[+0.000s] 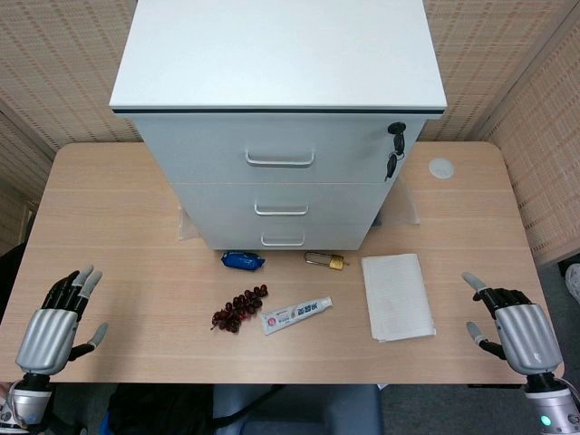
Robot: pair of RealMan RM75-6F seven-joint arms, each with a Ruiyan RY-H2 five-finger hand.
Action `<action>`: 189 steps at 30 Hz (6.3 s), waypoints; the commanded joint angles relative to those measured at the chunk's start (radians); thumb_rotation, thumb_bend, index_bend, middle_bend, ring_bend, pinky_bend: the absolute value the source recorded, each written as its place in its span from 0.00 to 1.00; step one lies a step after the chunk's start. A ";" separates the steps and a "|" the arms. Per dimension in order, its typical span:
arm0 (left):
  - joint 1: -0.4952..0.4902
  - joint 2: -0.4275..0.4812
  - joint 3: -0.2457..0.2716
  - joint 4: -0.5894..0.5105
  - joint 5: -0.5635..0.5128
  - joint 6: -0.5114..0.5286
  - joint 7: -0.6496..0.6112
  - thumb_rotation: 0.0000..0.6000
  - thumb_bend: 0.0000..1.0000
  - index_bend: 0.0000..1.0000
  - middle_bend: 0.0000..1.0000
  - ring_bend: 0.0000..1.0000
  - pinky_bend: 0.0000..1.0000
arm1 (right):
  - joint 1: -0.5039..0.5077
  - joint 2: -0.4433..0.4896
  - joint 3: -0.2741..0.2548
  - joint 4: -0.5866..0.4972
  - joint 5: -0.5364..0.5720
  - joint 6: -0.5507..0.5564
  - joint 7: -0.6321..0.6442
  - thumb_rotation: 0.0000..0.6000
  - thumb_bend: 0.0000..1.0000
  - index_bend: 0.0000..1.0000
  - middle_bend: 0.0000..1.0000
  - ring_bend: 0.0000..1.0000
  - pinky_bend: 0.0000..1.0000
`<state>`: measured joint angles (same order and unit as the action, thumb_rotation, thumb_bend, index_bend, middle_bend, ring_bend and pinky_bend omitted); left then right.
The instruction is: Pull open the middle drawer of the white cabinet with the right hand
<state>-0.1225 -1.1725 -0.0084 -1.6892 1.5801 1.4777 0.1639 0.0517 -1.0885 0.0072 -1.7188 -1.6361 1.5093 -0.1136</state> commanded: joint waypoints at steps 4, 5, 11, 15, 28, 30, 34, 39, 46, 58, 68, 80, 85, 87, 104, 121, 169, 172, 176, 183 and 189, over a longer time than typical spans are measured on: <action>-0.002 0.000 -0.001 0.000 0.001 -0.001 0.001 1.00 0.33 0.02 0.00 0.00 0.10 | 0.004 -0.002 0.001 0.002 -0.007 0.002 0.003 1.00 0.26 0.16 0.41 0.37 0.38; -0.002 0.000 0.000 -0.001 0.001 -0.001 0.000 1.00 0.33 0.02 0.00 0.00 0.10 | 0.005 -0.002 0.001 0.002 -0.010 0.003 0.005 1.00 0.26 0.16 0.41 0.37 0.38; -0.002 0.001 0.001 -0.004 0.002 -0.002 0.001 1.00 0.33 0.02 0.00 0.00 0.10 | 0.005 -0.004 -0.002 0.005 -0.023 0.009 0.011 1.00 0.26 0.16 0.41 0.37 0.38; -0.003 0.002 0.002 -0.005 0.006 -0.001 0.001 1.00 0.33 0.02 0.00 0.00 0.10 | 0.008 -0.006 -0.009 0.008 -0.038 0.008 0.017 1.00 0.26 0.18 0.41 0.37 0.38; -0.001 0.005 0.003 -0.004 0.005 0.000 -0.003 1.00 0.33 0.02 0.00 0.00 0.10 | 0.035 0.002 -0.007 -0.004 -0.070 -0.008 0.008 1.00 0.26 0.18 0.42 0.37 0.38; -0.004 0.006 0.002 -0.004 0.008 -0.001 -0.003 1.00 0.33 0.02 0.00 0.00 0.10 | 0.054 0.007 0.005 -0.017 -0.089 -0.016 -0.020 1.00 0.26 0.18 0.43 0.38 0.38; -0.005 0.006 0.001 -0.005 0.012 0.001 -0.005 1.00 0.33 0.03 0.00 0.00 0.10 | 0.104 0.024 0.041 -0.068 -0.106 -0.051 -0.091 1.00 0.26 0.18 0.47 0.46 0.44; -0.002 0.007 0.005 -0.004 0.013 0.002 -0.008 1.00 0.33 0.02 0.00 0.00 0.10 | 0.187 0.043 0.107 -0.158 -0.099 -0.124 -0.181 1.00 0.26 0.18 0.60 0.62 0.58; -0.004 0.015 0.006 -0.008 0.021 0.004 -0.008 1.00 0.33 0.03 0.00 0.00 0.10 | 0.317 0.047 0.182 -0.290 0.004 -0.304 -0.346 1.00 0.36 0.18 0.83 0.85 0.81; -0.005 0.025 0.010 -0.006 0.028 0.002 -0.016 1.00 0.33 0.02 0.00 0.00 0.10 | 0.483 -0.028 0.288 -0.390 0.264 -0.425 -0.593 1.00 0.44 0.18 0.91 0.95 0.89; -0.008 0.028 0.011 -0.008 0.036 0.002 -0.015 1.00 0.33 0.02 0.00 0.00 0.10 | 0.598 -0.046 0.329 -0.414 0.445 -0.447 -0.699 1.00 0.45 0.13 0.91 0.95 0.90; -0.009 0.028 0.012 -0.005 0.034 -0.002 -0.019 1.00 0.33 0.02 0.00 0.00 0.10 | 0.725 -0.075 0.340 -0.378 0.608 -0.455 -0.754 1.00 0.45 0.13 0.92 0.96 0.90; -0.009 0.027 0.013 -0.004 0.032 -0.004 -0.019 1.00 0.33 0.02 0.00 0.00 0.10 | 0.773 -0.084 0.340 -0.361 0.655 -0.450 -0.765 1.00 0.45 0.16 0.92 0.96 0.90; -0.009 0.027 0.013 -0.003 0.032 -0.003 -0.019 1.00 0.33 0.02 0.00 0.00 0.10 | 0.786 -0.088 0.336 -0.354 0.670 -0.445 -0.765 1.00 0.45 0.18 0.92 0.96 0.90; -0.010 0.024 0.013 0.001 0.030 -0.006 -0.020 1.00 0.33 0.02 0.00 0.00 0.10 | 0.865 -0.105 0.294 -0.314 0.729 -0.428 -0.744 1.00 0.45 0.20 0.92 0.96 0.90; -0.008 0.022 0.015 0.006 0.027 -0.006 -0.023 1.00 0.33 0.02 0.00 0.00 0.10 | 0.899 -0.096 0.235 -0.344 0.728 -0.397 -0.752 1.00 0.45 0.22 0.92 0.96 0.90; 0.000 0.022 0.015 0.024 0.027 0.008 -0.050 1.00 0.33 0.03 0.00 0.00 0.10 | 0.855 -0.037 0.081 -0.609 0.546 -0.300 -0.907 1.00 0.45 0.22 0.92 0.96 0.90; 0.001 0.022 0.015 0.025 0.026 0.007 -0.051 1.00 0.33 0.03 0.00 0.00 0.10 | 0.852 -0.037 0.074 -0.614 0.542 -0.301 -0.913 1.00 0.45 0.22 0.92 0.96 0.90; 0.002 0.022 0.016 0.026 0.027 0.009 -0.051 1.00 0.33 0.02 0.00 0.00 0.10 | 0.844 -0.036 0.066 -0.625 0.528 -0.300 -0.920 1.00 0.45 0.22 0.92 0.96 0.90; 0.001 0.021 0.015 0.025 0.027 0.007 -0.050 1.00 0.33 0.02 0.00 0.00 0.10 | 0.825 -0.031 0.047 -0.637 0.482 -0.299 -0.925 1.00 0.45 0.22 0.92 0.96 0.90; -0.002 0.021 0.015 0.024 0.029 0.004 -0.047 1.00 0.33 0.02 0.00 0.00 0.10 | 0.803 -0.031 0.031 -0.637 0.433 -0.299 -0.920 1.00 0.45 0.22 0.92 0.96 0.90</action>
<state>-0.1244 -1.1519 0.0062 -1.6655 1.6089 1.4817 0.1166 0.8602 -1.1189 0.0424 -2.3559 -1.1947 1.2105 -1.0355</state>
